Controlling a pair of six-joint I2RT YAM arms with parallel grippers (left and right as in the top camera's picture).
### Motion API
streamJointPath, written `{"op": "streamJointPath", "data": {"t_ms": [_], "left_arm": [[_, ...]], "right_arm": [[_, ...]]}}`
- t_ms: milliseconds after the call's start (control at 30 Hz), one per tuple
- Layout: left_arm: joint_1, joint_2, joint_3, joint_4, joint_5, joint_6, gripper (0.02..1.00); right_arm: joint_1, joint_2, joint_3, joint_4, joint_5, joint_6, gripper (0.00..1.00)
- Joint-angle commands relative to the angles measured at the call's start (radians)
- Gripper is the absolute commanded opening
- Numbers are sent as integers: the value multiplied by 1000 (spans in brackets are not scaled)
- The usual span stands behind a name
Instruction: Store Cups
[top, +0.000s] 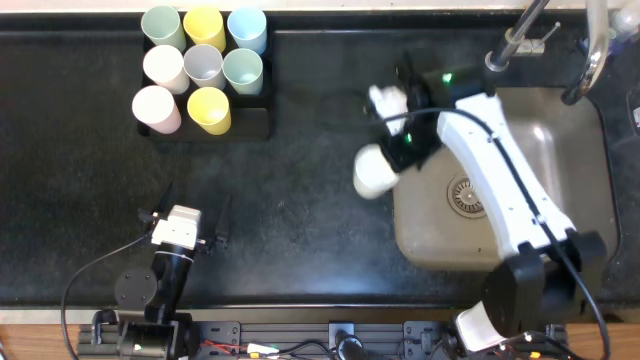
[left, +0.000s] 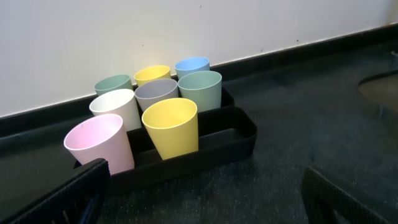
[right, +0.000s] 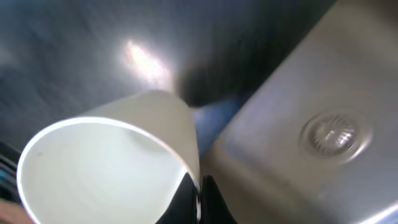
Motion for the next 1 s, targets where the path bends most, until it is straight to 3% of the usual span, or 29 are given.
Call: {"op": "streamJointPath", "data": {"t_ms": [33,133,333,533,1000], "left_arm": [[6,-12,0,-2,10,18,998],[6,-12,0,-2,10,18,998],[6,-12,0,-2,10,18,998],[6,-12,0,-2,10,18,998],[6,-12,0,-2,10,18,998]], "right_arm": [[75,0,296,-29,18,84,45],[147,69,486,-75,85,101,45],[264,284,775,-133,140,124,45],[315,387,808,-111,144,129,42],[315,452,808,23,127,129,42]]}}
